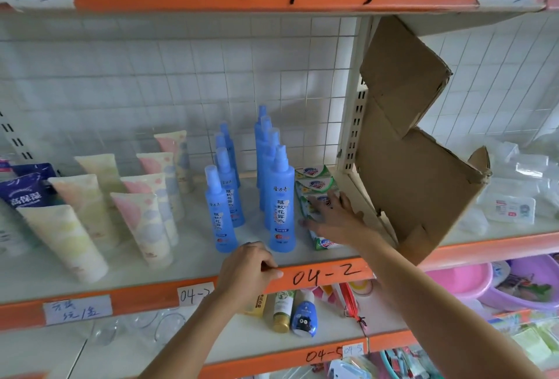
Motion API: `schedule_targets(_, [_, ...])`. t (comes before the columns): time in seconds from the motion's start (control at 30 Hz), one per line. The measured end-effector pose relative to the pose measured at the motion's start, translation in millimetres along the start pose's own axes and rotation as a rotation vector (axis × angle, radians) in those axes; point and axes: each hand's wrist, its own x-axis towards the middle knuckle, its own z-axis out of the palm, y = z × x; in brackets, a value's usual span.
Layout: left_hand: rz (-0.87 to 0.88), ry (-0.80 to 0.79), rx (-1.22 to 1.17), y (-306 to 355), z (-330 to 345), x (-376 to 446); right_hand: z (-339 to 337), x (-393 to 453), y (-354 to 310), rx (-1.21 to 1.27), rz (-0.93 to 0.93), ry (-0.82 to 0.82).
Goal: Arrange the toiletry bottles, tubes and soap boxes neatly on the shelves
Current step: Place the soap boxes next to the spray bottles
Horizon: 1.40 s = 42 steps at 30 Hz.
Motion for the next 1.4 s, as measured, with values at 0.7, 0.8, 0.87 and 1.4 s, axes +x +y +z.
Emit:
schedule_targets(0.7, [-0.028,0.011,0.011,-1.2,2.2,-2.4,13.5,-0.4,-1.1,-0.010,0.157,0.234])
schedule_targets(0.8, [-0.014,0.003,0.014,-1.4,1.9,-1.0,12.1,-3.6,-0.5,-0.014,0.164,0.209])
schedule_targets(0.87, [-0.003,-0.002,0.031,-0.1,0.8,0.1,7.4,0.0,-1.9,-0.005,0.175,0.184])
schedule_targets(1.4, [-0.029,-0.040,0.067,1.7,-5.4,7.0,-7.6,67.4,-8.2,0.084,0.234,0.202])
